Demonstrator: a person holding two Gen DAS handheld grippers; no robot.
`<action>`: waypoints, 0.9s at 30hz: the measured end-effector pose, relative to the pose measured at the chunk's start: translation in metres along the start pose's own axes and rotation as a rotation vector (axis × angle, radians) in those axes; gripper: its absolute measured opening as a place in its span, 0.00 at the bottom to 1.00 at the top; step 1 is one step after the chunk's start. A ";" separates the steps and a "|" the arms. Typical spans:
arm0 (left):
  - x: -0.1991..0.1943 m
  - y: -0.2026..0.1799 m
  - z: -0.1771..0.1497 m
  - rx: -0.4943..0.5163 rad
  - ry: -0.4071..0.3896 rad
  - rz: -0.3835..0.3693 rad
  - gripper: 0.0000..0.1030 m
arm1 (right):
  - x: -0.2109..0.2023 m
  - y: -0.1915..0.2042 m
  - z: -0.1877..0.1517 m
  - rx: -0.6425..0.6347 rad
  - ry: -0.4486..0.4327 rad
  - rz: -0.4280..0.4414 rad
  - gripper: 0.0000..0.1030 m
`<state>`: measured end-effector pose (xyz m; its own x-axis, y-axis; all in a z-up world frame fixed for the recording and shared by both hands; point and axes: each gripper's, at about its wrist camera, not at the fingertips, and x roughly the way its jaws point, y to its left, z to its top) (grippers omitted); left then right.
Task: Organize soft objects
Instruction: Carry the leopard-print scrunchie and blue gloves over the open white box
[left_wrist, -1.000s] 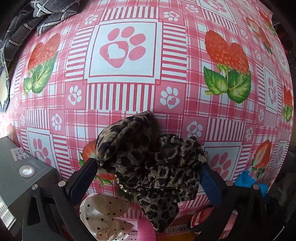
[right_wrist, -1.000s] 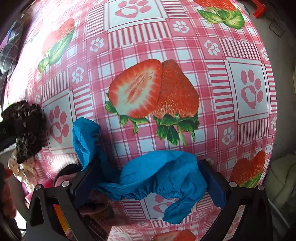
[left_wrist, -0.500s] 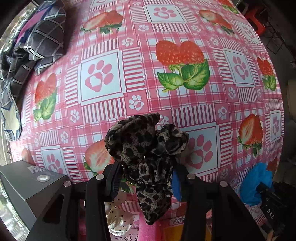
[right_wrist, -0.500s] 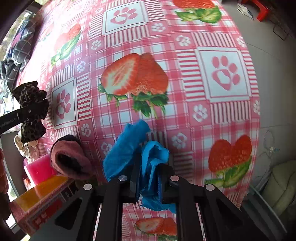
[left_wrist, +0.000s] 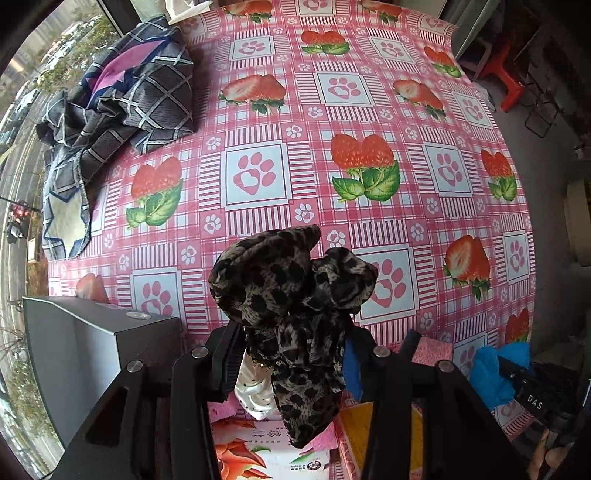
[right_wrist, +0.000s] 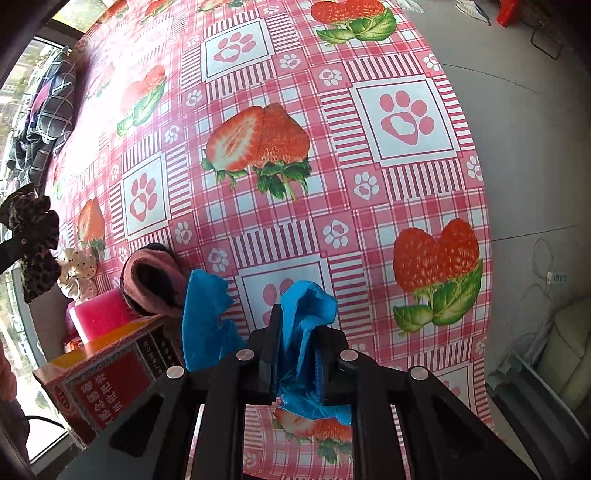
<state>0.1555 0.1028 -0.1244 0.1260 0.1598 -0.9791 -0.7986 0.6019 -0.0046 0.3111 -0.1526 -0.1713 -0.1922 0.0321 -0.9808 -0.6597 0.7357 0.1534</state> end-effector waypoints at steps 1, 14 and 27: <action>-0.007 0.005 -0.006 -0.004 -0.010 -0.002 0.47 | -0.001 0.000 -0.006 -0.001 -0.003 -0.006 0.14; -0.045 0.033 -0.053 -0.040 -0.057 -0.003 0.47 | 0.034 0.035 -0.051 -0.147 -0.001 -0.107 0.90; -0.067 0.042 -0.111 -0.026 -0.035 0.002 0.47 | 0.030 0.037 -0.091 -0.142 0.041 -0.079 0.09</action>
<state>0.0477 0.0303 -0.0817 0.1445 0.1887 -0.9714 -0.8138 0.5811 -0.0082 0.2143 -0.1861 -0.1842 -0.1638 -0.0520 -0.9851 -0.7696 0.6315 0.0946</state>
